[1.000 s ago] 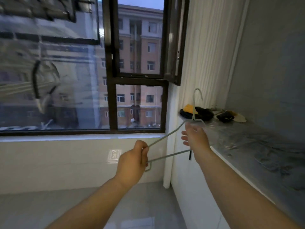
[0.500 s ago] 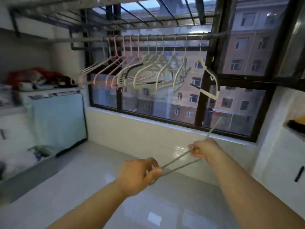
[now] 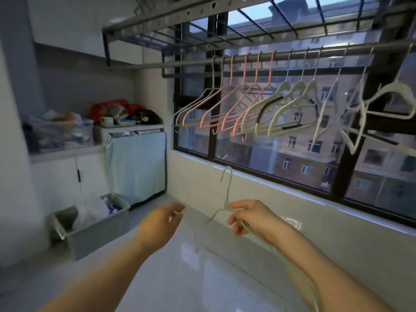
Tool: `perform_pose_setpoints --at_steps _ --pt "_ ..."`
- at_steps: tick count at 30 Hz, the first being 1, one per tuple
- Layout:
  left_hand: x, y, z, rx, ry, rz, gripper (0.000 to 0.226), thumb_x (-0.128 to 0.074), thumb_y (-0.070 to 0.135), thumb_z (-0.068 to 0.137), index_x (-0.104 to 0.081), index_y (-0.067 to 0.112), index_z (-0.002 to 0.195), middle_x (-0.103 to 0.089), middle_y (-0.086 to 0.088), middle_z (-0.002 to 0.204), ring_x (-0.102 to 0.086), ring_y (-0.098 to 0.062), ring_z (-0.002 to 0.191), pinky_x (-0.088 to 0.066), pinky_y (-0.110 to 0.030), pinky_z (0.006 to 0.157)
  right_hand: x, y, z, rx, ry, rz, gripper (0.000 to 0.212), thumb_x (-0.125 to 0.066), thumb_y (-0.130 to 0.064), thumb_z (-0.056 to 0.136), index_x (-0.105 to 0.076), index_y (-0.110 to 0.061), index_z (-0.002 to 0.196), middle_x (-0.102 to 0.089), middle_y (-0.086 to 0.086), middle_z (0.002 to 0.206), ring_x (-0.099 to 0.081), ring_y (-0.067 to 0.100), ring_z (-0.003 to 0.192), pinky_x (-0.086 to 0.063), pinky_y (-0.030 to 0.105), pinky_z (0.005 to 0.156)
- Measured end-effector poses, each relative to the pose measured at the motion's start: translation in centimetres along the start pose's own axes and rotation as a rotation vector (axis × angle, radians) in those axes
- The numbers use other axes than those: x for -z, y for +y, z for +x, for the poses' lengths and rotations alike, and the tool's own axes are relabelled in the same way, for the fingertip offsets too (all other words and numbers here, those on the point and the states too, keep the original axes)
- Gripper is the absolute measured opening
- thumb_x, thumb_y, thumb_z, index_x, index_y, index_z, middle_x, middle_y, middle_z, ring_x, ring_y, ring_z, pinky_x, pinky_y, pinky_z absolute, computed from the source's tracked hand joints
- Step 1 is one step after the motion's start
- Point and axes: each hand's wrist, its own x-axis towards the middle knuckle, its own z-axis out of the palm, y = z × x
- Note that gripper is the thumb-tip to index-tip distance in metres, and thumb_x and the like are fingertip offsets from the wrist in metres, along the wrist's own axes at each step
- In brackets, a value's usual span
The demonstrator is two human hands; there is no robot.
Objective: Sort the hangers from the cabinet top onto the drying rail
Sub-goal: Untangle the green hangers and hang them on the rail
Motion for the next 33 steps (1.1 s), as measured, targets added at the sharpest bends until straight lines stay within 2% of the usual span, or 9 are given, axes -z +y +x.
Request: perform_pose_setpoints --at_steps 3,7,9,12,15,20,25,28,33 --pt "0.8 -2.2 4.9 0.090 0.051 -0.058 0.039 -0.048 0.016 0.092 -0.046 0.015 0.131 -0.053 -0.008 0.131 -0.051 -0.022 0.117 -0.035 -0.024 0.094 -2.3 -2.7 3.1 0.079 -0.169 -0.106 0.035 -0.036 0.007 0.091 -0.046 0.003 0.124 -0.056 0.008 0.066 -0.051 0.006 0.031 -0.048 0.018 0.041" --pt "2.6 -5.1 10.4 0.163 -0.072 -0.066 0.046 -0.046 0.018 0.094 -0.034 0.018 0.138 -0.042 -0.007 0.140 -0.044 -0.024 0.126 -0.033 -0.027 0.100 -5.0 -6.8 6.8 0.210 -0.342 -0.181 0.035 -0.035 0.005 0.093 -0.044 0.000 0.126 -0.059 0.004 0.068 -0.054 0.005 0.038 -0.049 0.016 0.048" --pt "3.6 -6.6 12.5 0.185 -0.132 -0.168 0.041 -0.044 0.016 0.094 -0.039 0.012 0.134 -0.048 -0.010 0.135 -0.046 -0.023 0.123 -0.034 -0.027 0.100 -6.0 -8.7 8.5 0.269 -0.378 -0.193 0.035 -0.036 0.004 0.093 -0.044 -0.001 0.127 -0.061 0.002 0.066 -0.055 0.005 0.040 -0.050 0.017 0.050" --pt "4.8 -8.5 14.3 0.156 -0.178 -0.247 0.028 -0.045 0.015 0.094 -0.055 0.005 0.118 -0.058 -0.007 0.108 -0.051 -0.016 0.102 -0.033 -0.014 0.076 -7.5 -11.0 10.7 0.319 -0.398 -0.209 0.035 -0.037 0.004 0.092 -0.046 -0.003 0.126 -0.064 -0.005 0.056 -0.057 0.006 0.041 -0.050 0.017 0.049" --pt "6.0 -10.6 16.5 0.075 -0.153 -0.135 0.020 -0.049 0.017 0.092 -0.064 0.006 0.100 -0.058 -0.004 0.089 -0.051 -0.014 0.085 -0.033 -0.013 0.060 -9.2 -12.6 12.6 0.334 -0.390 -0.237 0.034 -0.037 0.003 0.093 -0.046 -0.007 0.124 -0.065 -0.006 0.052 -0.057 0.006 0.040 -0.051 0.016 0.049" --pt "9.0 -13.7 23.4 -0.102 -0.037 -0.162 0.021 -0.056 0.012 0.088 -0.068 -0.003 0.080 -0.056 -0.008 0.068 -0.048 -0.015 0.062 -0.036 -0.008 0.055 -12.2 -15.9 16.0 0.378 -0.165 -0.231 0.029 -0.042 0.005 0.088 -0.052 -0.011 0.111 -0.059 -0.002 0.054 -0.046 0.007 0.029 -0.039 0.015 0.034" --pt "12.4 -15.1 32.8 -0.307 -0.008 -0.203 0.019 -0.056 0.016 0.087 -0.064 0.028 0.074 -0.055 0.020 0.063 -0.056 0.010 0.056 -0.038 -0.004 0.053 -15.5 -20.7 19.8 0.426 0.069 -0.185 0.020 -0.043 0.003 0.091 -0.051 -0.011 0.103 -0.055 -0.003 0.044 -0.040 0.006 0.024 -0.031 0.012 0.028" --pt "13.0 -15.6 38.1 -0.389 -0.001 -0.203 0.017 -0.057 0.021 0.087 -0.069 0.018 0.099 -0.063 0.013 0.084 -0.055 0.003 0.074 -0.038 -0.008 0.065 -16.8 -23.6 22.2 0.478 0.275 -0.276 0.019 -0.040 0.000 0.092 -0.051 -0.014 0.098 -0.054 -0.005 0.034 -0.038 0.004 0.021 -0.032 0.010 0.027" --pt "12.5 -14.5 44.3 -0.489 -0.076 -0.251 0.038 -0.048 0.019 0.092 -0.048 0.018 0.130 -0.055 -0.002 0.127 -0.053 -0.020 0.113 -0.040 -0.029 0.091 -16.0 -27.6 24.1 0.497 0.607 -0.440 0.020 -0.043 -0.003 0.091 -0.055 -0.016 0.084 -0.055 -0.005 0.035 -0.042 0.002 0.024 -0.037 0.011 0.029"
